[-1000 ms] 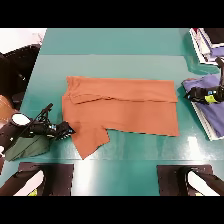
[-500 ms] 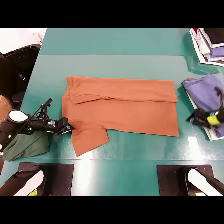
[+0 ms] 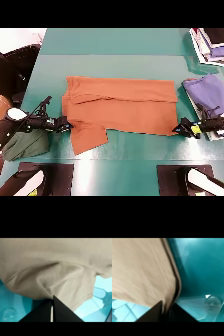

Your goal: Fold the shirts.

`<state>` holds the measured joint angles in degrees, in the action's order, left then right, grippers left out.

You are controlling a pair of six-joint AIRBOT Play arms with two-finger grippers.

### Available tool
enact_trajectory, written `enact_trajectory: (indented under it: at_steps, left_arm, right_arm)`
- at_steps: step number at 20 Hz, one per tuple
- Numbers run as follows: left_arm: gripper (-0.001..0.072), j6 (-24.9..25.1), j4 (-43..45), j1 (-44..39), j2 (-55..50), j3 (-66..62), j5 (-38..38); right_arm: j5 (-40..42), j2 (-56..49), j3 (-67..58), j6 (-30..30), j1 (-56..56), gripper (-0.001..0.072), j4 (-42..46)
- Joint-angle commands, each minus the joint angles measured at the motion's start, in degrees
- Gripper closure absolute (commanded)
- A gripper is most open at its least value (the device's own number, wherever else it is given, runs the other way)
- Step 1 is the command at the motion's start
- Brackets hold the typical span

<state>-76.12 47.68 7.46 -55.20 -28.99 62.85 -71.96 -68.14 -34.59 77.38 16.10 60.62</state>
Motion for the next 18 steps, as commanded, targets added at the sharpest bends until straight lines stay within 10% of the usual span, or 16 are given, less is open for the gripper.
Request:
enact_trajectory:
  at_steps: [1, 10, 18]
  left_arm:
    - [0.0687, -1.9, 7.6, 0.0, 0.4, -2.7, 4.5]
    - [0.0686, -10.6, 13.6, 0.0, 20.7, -4.9, 23.1]
    - [0.0686, -4.9, 11.8, 0.0, 10.7, -15.1, 5.1]
  right_arm:
    - [0.0, 0.5, -2.0, -1.0, -3.7, 0.0686, 0.1]
    - [-16.7, 24.7, -3.1, -0.3, -4.7, 0.0697, 14.4]
    - [-8.8, 16.5, -13.7, 1.1, -5.2, 0.0697, 8.9]
